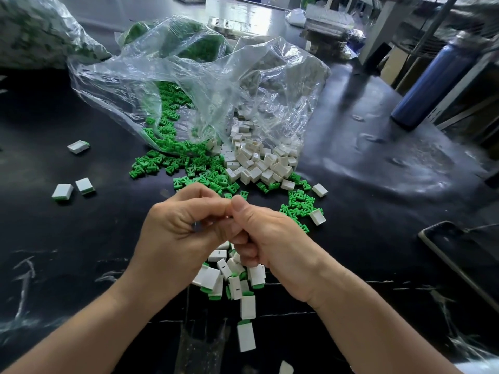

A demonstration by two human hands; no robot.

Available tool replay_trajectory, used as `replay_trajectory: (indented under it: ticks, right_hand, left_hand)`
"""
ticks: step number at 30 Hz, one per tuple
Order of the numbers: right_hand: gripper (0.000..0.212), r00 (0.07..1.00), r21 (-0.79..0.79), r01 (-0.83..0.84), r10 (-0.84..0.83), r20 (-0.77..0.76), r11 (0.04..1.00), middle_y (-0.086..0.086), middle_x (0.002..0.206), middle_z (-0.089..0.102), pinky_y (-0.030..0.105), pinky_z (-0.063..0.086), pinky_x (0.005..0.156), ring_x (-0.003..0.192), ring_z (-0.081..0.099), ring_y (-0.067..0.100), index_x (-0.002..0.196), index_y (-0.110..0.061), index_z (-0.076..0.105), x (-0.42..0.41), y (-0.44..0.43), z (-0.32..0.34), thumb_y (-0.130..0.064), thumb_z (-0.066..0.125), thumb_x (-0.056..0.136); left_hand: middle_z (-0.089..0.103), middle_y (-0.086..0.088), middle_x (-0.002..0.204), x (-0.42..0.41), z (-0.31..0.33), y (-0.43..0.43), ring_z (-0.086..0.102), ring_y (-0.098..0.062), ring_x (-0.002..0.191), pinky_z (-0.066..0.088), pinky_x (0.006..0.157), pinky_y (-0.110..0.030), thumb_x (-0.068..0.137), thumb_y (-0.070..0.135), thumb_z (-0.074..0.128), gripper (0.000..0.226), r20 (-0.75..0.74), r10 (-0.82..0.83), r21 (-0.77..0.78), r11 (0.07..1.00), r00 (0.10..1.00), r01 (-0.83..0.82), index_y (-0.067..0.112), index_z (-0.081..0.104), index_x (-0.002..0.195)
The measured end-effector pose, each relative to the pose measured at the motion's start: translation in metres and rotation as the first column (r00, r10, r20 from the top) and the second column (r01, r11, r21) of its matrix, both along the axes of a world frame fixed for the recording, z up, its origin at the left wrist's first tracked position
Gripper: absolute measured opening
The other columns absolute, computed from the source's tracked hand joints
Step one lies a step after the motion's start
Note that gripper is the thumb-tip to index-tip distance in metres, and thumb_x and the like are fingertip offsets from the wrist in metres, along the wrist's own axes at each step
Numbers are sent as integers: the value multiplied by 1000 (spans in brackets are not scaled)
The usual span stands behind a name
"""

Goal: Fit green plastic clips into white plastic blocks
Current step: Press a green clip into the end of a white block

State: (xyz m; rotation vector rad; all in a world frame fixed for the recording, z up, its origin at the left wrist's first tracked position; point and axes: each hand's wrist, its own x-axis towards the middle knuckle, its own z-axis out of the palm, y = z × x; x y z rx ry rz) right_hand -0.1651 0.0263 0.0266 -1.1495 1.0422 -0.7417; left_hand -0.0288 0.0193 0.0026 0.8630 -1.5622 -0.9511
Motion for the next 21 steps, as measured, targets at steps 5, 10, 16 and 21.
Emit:
replay_trajectory:
  ticks: [5,10,16,21]
  right_hand:
    - [34,1000,26,9,-9,13,1000,-12,55,34,14,28,48,48,30,3,64,-19,44,1,2,0,-47,41,83]
    - [33,1000,8,20,-20,19,1000,-13,54,33,16,27,49,48,29,3,61,-20,43,1,3,0,-52,43,71]
    - [37,992,78,-48,38,120,996,-6,59,36,20,29,50,50,32,6,69,-16,46,-1,0,2,-53,45,68]
    - [39,986,99,-100,86,140,990,-4,63,36,19,30,50,52,33,6,77,-10,50,-4,-3,3,-49,42,74]
  left_hand:
    - [58,-4,77,0,0,-1,58,-15,64,53,60,-27,64,27,73,15,27,-9,-14,1000,1000,9,26,71,79]
    - [57,-2,77,0,1,0,57,-11,64,50,59,-24,67,31,66,13,20,1,-36,999,1000,0,26,70,79]
    - [56,-8,76,1,1,-1,60,-29,62,55,58,-36,62,23,74,18,-76,-12,22,1000,997,14,20,73,79]
    - [57,-6,73,1,0,-2,60,-31,60,55,57,-36,56,13,78,22,-86,-46,77,996,995,53,16,73,77]
